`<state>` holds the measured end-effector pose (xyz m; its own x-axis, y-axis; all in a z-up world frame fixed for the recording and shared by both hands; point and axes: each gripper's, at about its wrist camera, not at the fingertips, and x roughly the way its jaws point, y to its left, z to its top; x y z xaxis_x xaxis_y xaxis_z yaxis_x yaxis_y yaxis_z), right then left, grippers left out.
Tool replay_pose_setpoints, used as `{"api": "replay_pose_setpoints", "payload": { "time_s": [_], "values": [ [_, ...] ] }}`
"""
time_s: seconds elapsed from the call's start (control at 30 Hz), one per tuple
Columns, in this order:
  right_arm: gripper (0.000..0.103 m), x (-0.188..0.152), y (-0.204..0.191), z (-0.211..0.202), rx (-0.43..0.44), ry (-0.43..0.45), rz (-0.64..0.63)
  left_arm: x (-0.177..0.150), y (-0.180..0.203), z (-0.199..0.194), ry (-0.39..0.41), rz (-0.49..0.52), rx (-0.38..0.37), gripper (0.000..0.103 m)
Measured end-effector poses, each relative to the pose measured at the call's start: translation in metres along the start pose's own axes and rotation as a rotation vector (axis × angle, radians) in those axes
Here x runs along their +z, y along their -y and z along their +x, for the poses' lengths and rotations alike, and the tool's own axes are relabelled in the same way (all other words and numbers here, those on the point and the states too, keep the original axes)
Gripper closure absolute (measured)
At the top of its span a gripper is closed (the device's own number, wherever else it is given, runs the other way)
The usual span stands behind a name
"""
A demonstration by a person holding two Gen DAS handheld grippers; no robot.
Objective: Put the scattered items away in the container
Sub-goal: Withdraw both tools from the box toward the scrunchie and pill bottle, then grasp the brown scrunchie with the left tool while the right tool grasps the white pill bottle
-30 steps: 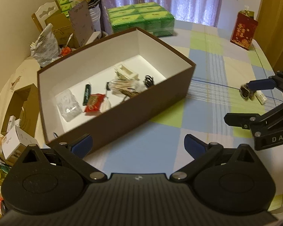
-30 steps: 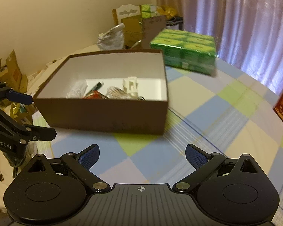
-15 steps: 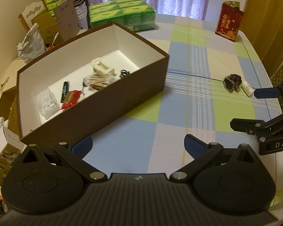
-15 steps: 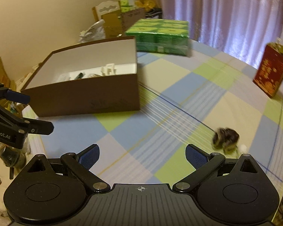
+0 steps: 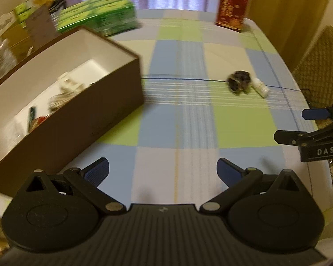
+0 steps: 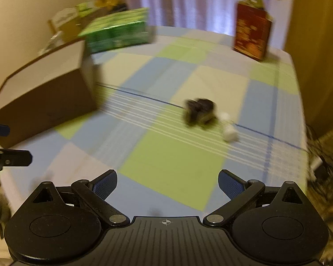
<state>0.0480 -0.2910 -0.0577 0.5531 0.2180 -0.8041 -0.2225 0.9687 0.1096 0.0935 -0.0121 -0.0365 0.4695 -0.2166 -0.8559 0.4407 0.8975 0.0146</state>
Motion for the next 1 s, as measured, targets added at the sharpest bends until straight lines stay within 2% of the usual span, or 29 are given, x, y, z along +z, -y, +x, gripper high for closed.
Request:
{"api": "replay_pose_setpoints", "payload": {
  "time_s": [0.3,0.47,0.6,0.77,0.9,0.93,1.0],
  "values": [
    [0.001,-0.017,0.045,-0.004,-0.126,-0.014,0.134,0.027,0.044,0.035,-0.004,0.131,-0.085,0.001],
    [0.001,-0.022,0.067,-0.002,-0.16,-0.024,0.208,0.043,0.064,0.058,-0.01,0.187,-0.125,0.001],
    [0.001,-0.017,0.08,0.005,-0.167,-0.009,0.236,0.056,0.079,0.077,-0.013,0.243,-0.16,0.002],
    [0.001,0.0,0.094,0.02,-0.154,0.052,0.246,0.077,0.091,0.103,-0.021,0.277,-0.189,0.003],
    [0.002,0.014,0.1,0.036,-0.133,0.081,0.215,0.096,0.097,0.128,-0.039,0.302,-0.206,0.007],
    [0.018,0.017,0.1,0.04,-0.126,0.085,0.2,0.1,0.099,0.133,-0.042,0.307,-0.212,0.007],
    [0.033,0.025,0.1,0.051,-0.095,0.077,0.166,0.107,0.101,0.14,-0.046,0.318,-0.215,0.008]
  ]
}}
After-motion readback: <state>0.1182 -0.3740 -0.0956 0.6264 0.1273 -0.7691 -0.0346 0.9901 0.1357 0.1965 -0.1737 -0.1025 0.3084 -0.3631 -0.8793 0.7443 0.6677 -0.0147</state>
